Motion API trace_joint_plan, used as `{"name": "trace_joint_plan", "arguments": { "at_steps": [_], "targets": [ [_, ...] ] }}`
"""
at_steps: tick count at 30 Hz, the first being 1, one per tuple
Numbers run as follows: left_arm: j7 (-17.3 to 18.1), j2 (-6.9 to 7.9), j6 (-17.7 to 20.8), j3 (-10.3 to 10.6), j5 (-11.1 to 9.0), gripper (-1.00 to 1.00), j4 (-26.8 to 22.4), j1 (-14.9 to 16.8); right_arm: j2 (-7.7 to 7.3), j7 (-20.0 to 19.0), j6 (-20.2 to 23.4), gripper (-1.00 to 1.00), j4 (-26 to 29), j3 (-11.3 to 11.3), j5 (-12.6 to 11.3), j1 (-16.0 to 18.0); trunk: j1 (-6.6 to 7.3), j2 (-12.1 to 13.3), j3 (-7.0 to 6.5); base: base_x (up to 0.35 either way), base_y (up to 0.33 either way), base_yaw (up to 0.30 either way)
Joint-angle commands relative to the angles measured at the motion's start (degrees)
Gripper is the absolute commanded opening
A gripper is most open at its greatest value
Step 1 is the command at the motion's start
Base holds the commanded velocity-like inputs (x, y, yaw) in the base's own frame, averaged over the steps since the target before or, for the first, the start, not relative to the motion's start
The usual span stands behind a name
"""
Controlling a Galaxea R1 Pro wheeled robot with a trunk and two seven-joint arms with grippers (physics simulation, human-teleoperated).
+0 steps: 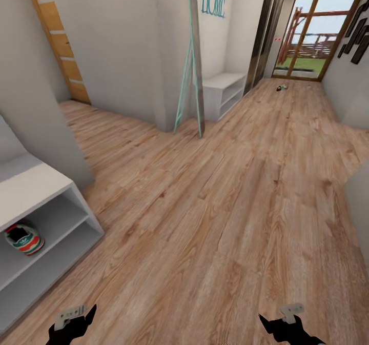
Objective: Pick up the two gym shoes and the two sandals from the corridor floor and place them onto the hallstand (shoe rack) in the corridor, making sure they are on the rack and not on the floor. Arrange them so the two gym shoes are next to each other and the two sandals are next to each other.
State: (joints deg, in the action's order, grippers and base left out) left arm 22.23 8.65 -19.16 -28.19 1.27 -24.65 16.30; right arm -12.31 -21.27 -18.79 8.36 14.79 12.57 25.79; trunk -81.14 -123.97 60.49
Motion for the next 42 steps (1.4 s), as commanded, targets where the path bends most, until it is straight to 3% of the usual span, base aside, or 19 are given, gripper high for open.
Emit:
{"name": "trace_joint_plan", "arguments": {
  "at_steps": [1,26,42],
  "targets": [
    [0.5,-0.03,-0.1,-0.5,0.1,1.0,0.0,0.0,0.01,-0.2,-0.2,1.0,0.0,0.5,0.5,0.1,0.01,0.0,0.04,0.0,0.0,-0.267],
    [0.5,0.02,-0.2,-0.5,0.1,1.0,0.0,0.0,-0.03,-0.2,-0.2,1.0,0.0,0.5,0.5,0.1,0.01,0.0,0.04,0.006,0.0,-0.268],
    [0.5,0.05,-0.1,-0.5,0.1,1.0,0.0,0.0,0.01,-0.2,-0.2,1.0,0.0,0.5,0.5,0.1,0.01,0.0,0.04,0.305,0.0,-0.271]
  ]
}}
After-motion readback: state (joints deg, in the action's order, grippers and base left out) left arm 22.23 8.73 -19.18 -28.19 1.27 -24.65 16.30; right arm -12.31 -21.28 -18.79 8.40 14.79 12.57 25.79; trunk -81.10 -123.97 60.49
